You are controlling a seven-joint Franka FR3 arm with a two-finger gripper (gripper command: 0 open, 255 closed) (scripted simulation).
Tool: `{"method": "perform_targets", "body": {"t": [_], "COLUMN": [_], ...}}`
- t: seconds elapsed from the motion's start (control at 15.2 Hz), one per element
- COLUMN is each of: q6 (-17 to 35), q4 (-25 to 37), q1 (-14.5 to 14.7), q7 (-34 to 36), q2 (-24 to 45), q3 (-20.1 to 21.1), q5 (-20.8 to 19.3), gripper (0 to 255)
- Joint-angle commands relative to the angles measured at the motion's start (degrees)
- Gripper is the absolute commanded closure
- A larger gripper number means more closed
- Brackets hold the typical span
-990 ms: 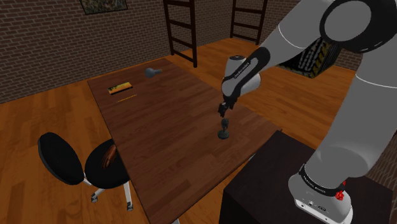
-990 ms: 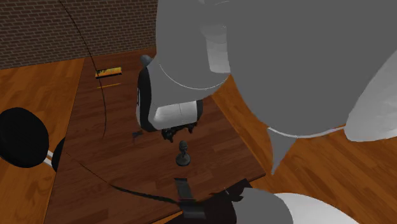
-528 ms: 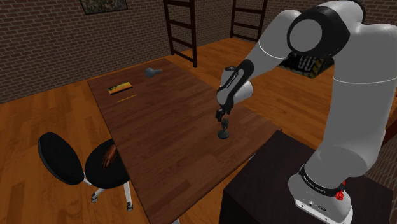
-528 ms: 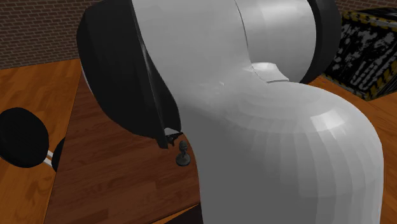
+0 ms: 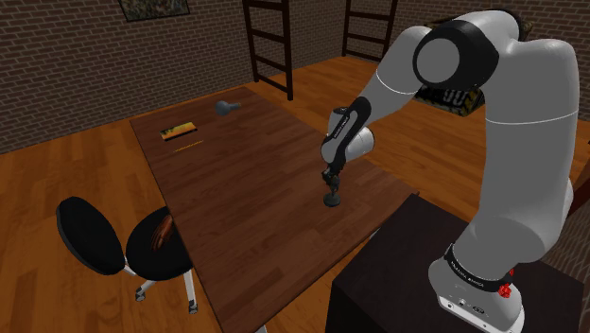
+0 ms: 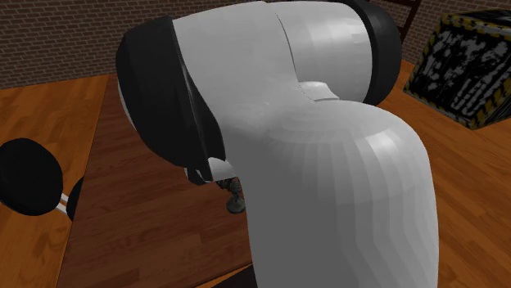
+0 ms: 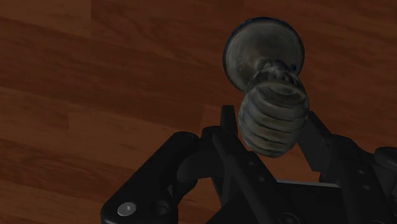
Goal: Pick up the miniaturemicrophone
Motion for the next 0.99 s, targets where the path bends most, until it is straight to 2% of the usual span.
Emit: {"method": "perform_targets", "body": {"t": [0.0, 0.46, 0.92], "q6": [0.07, 0.01, -4.5], "q4": [0.01, 0.01, -0.94], "q1": [-0.03, 0.02, 0.91], "q7": [-0.03, 0.02, 0.95], "q2": [0.11, 0.05, -5.41], "q3": [0.02, 0.01, -1.15], "q5": [0.02, 0.0, -1.25], "gripper": [255, 255, 255]}}
